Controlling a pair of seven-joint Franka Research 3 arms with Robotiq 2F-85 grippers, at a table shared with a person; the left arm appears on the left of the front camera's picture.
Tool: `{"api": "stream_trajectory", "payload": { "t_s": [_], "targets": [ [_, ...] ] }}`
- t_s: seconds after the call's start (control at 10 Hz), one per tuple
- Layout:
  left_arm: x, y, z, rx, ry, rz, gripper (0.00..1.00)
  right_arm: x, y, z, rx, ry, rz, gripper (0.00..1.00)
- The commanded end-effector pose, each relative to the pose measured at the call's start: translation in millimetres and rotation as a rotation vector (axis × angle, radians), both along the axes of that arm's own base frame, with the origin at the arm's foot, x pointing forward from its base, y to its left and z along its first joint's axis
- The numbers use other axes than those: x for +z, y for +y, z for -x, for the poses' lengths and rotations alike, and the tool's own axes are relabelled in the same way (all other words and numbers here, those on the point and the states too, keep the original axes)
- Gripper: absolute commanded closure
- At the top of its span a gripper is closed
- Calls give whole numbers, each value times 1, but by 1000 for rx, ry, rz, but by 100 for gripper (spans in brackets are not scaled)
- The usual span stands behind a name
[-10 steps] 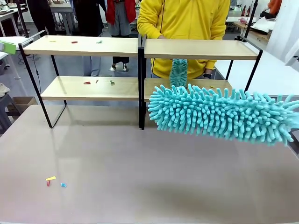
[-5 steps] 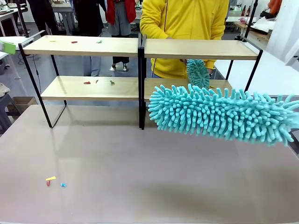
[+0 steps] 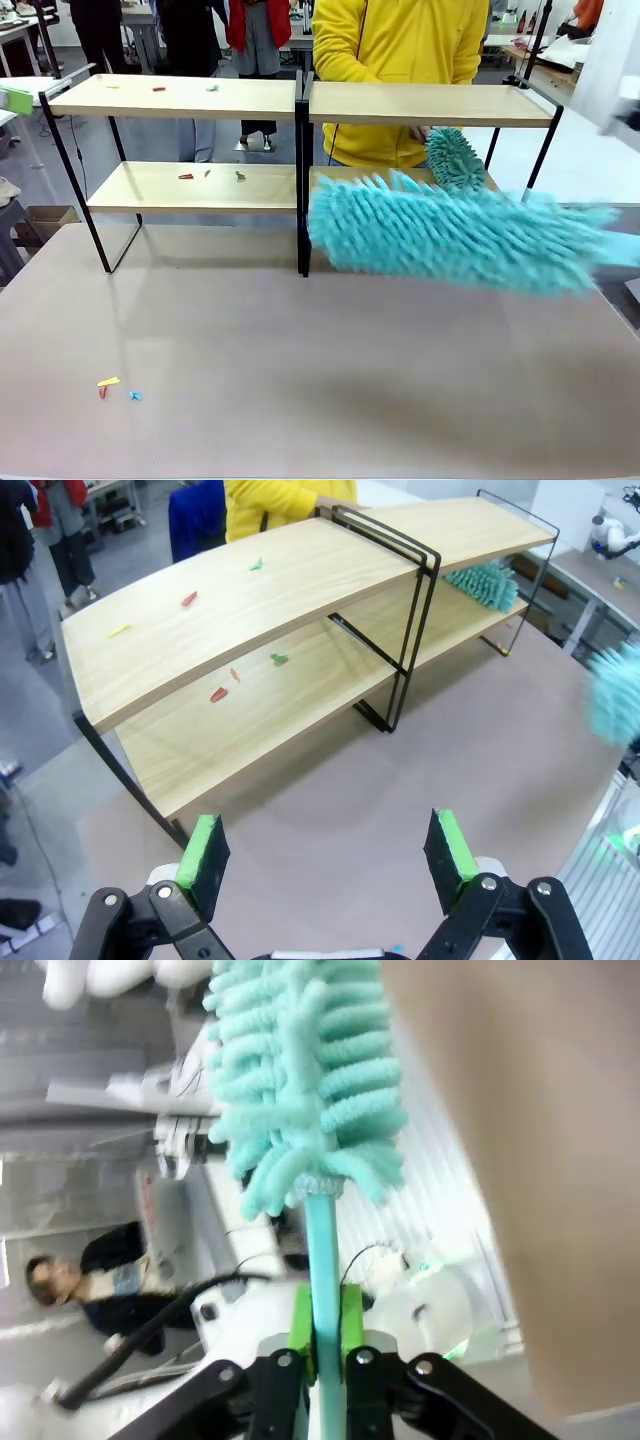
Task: Clean the shelves.
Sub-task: Clean another randomly selected level of the Shelf with the Duster.
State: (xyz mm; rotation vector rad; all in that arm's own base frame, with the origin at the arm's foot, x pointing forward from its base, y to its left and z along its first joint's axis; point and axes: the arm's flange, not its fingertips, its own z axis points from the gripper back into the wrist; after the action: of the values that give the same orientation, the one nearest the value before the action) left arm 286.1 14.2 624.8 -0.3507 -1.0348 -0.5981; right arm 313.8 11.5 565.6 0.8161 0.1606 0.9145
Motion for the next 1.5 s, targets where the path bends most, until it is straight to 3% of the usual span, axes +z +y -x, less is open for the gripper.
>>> {"api": "stream_trajectory", "payload": {
  "t_s": [0.0,0.4,0.5,0.6,0.8,0.9,1.1,1.4],
  "targets": [
    [0,0,0,1,0,6,0,-7,94,-58,-185,-55,146,88],
    [0,0,0,1,0,6,0,-17,212,-83,-188,-153,266,88],
    [0,0,0,1,0,6,0,-17,216,-83,-132,-137,276,88],
    [0,0,0,1,0,6,0,-23,211,-73,-171,-148,218,88],
    [0,0,0,1,0,6,0,-28,226,-76,-143,-146,244,88],
    [0,0,0,1,0,6,0,-37,218,-73,-195,-163,192,88],
    [0,0,0,1,0,6,0,-29,251,-75,-359,-266,133,88],
    [0,0,0,1,0,6,0,-24,316,-78,-463,-240,188,88]
  ]
}}
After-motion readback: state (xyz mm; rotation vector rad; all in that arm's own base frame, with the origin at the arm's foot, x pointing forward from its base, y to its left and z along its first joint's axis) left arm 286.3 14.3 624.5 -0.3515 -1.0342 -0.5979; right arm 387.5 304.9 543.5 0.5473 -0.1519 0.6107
